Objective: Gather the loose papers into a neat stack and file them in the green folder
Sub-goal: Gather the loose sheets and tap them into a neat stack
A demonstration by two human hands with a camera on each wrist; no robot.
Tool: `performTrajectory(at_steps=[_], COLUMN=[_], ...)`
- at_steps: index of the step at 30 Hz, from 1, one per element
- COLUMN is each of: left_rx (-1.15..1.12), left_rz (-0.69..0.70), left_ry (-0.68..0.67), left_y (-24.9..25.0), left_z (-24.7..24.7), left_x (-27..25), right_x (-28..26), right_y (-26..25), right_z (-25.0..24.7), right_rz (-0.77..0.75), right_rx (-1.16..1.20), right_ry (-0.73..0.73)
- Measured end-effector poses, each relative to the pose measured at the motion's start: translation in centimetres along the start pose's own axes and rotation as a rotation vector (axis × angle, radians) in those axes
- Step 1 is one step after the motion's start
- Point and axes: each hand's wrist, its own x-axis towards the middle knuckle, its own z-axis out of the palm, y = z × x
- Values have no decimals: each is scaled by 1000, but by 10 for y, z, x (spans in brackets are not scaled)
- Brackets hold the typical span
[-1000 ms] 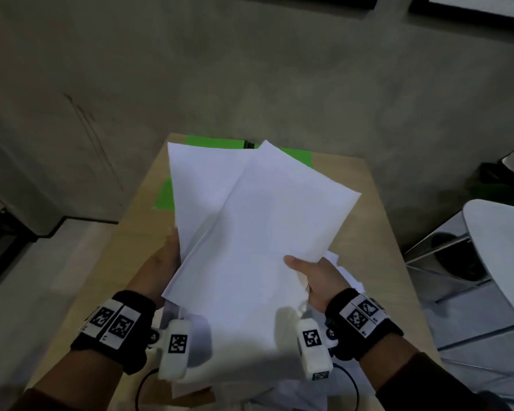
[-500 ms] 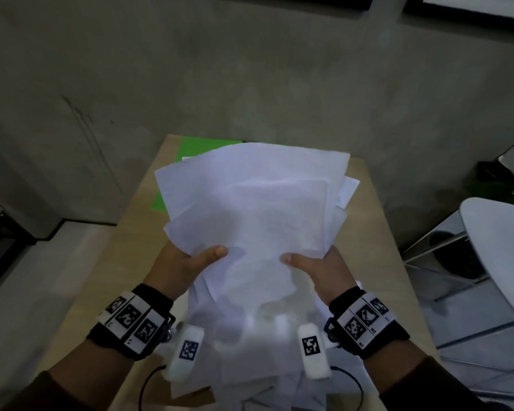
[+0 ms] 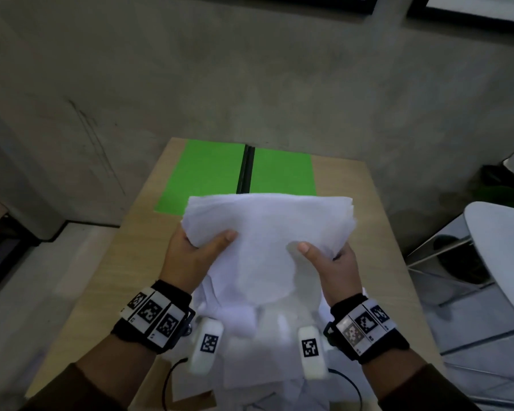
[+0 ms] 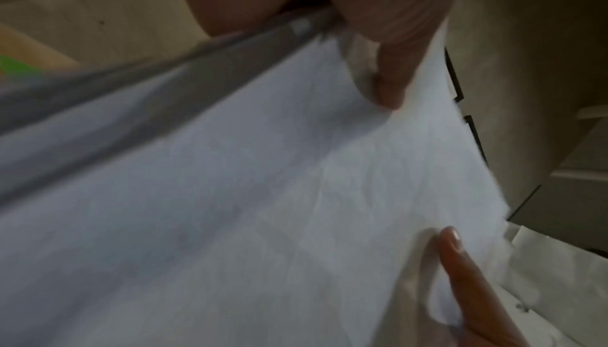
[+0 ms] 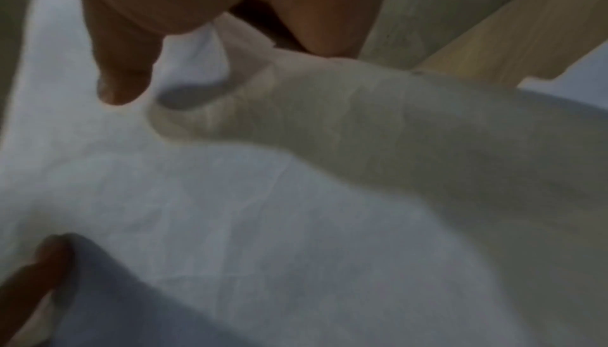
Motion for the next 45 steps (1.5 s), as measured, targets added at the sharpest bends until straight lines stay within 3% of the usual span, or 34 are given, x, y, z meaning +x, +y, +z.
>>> performTrajectory(at_steps=[6, 9, 15, 19, 23, 26, 29, 31, 34, 36, 41, 45], left_rx=[-21, -44, 47, 133, 180, 236, 200, 204, 198, 209, 121, 127], left_rz=[66, 81, -165, -289, -268, -223, -255, -271, -245, -254, -272, -278], left_ry=[170, 132, -89, -48, 67, 158, 255, 309, 350, 365, 448, 499], left_y=[22, 21, -27, -51, -43, -30, -26, -20, -4, -1, -18, -15], left_z=[16, 11, -13, -14, -11, -23, -51, -68, -80, -92, -127, -132], left_x=[-6, -3, -6, -14, -5, 3, 10, 11, 4, 1, -8, -14], right_x=[-4, -7, -12, -13, -10, -6, -3, 0, 15, 30, 54, 61], right_y=[-13, -5, 40, 52, 47, 62, 95, 109, 109, 109, 106, 96], right_z=[8, 2, -10, -2, 8, 1, -26, -41, -47, -45, -40, -42], right_rz=[-129, -158, 182, 244, 197, 244, 330, 338, 266, 203, 210, 257], right_rx=[112, 116, -179, -179, -110, -349, -994, -1244, -1370, -1467, -1772, -1478], right_ry=[136, 75, -94, -82, -59, -212, -354, -372, -393, -484, -648, -574])
